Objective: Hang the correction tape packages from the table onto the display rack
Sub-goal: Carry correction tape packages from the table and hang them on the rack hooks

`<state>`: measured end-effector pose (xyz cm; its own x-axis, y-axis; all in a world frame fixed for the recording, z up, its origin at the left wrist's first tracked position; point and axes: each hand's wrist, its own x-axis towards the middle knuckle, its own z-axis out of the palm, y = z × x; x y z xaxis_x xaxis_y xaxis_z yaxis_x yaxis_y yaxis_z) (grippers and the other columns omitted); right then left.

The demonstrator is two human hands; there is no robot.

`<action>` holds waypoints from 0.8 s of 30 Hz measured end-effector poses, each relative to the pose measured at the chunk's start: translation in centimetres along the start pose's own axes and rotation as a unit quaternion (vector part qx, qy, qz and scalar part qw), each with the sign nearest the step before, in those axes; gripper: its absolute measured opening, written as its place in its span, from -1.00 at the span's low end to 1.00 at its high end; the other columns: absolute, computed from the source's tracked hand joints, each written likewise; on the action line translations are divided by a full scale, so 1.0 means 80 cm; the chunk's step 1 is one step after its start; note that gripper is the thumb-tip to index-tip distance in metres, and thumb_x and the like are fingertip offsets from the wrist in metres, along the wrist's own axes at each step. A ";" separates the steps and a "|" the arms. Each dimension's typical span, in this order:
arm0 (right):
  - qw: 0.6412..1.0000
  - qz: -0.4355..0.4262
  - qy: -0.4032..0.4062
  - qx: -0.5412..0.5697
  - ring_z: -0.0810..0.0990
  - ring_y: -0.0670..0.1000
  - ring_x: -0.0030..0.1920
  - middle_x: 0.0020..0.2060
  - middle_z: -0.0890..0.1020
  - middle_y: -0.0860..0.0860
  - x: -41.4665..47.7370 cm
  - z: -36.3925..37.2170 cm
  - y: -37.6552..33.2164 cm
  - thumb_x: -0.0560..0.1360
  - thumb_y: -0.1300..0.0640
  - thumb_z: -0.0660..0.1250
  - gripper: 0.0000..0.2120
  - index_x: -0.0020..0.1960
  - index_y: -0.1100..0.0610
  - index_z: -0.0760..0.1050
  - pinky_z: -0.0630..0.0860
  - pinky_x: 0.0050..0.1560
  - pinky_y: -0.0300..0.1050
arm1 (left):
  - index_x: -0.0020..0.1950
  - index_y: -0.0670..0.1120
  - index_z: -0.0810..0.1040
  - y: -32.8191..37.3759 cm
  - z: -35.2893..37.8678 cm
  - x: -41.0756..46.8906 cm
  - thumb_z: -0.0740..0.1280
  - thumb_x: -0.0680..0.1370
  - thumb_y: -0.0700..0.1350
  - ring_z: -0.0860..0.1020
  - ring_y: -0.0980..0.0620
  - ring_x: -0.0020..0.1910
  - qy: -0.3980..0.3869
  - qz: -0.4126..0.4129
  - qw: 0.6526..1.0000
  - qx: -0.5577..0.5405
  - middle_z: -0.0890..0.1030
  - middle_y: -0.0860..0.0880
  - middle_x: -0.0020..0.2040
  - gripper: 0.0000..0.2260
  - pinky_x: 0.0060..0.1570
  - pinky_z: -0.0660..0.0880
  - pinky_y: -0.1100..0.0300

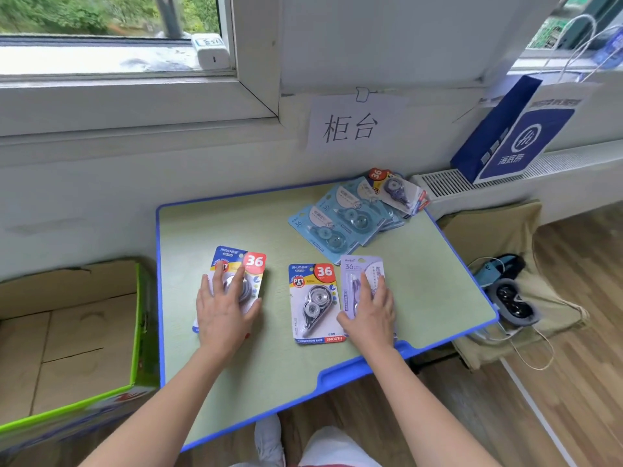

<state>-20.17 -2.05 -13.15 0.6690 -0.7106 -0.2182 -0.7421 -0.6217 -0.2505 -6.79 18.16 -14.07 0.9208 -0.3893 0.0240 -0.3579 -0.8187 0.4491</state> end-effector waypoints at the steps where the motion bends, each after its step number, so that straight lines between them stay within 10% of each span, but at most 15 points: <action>1: 1.000 0.001 0.002 0.007 -0.01 0.21 0.49 0.52 -0.12 0.12 -0.003 -0.002 0.003 0.47 -0.09 0.30 -0.17 0.55 0.01 -0.11 0.08 0.44 0.09 | 0.43 -0.05 0.39 0.008 0.000 0.001 0.44 0.46 -0.01 0.24 -0.33 0.39 0.004 0.008 1.000 -0.007 0.26 -0.19 0.48 -0.44 0.29 0.25 -0.16; 24: 0.942 0.272 0.137 0.141 0.14 0.14 0.37 0.50 -0.01 0.05 -0.262 -0.067 0.369 0.38 0.04 0.32 -0.29 0.48 0.01 0.16 0.32 0.23 -0.03 | 0.41 -0.01 0.40 0.348 0.128 -0.242 0.42 0.46 0.01 0.14 -0.20 0.47 -0.136 0.321 0.936 -0.047 0.19 -0.11 0.52 -0.47 0.37 0.15 -0.09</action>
<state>-56.36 -7.27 -10.93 0.1291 -0.9810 -0.1446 -0.9052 -0.0571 -0.4211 -36.18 -1.43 -11.18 0.4426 -0.8918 0.0940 -0.7968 -0.3431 0.4975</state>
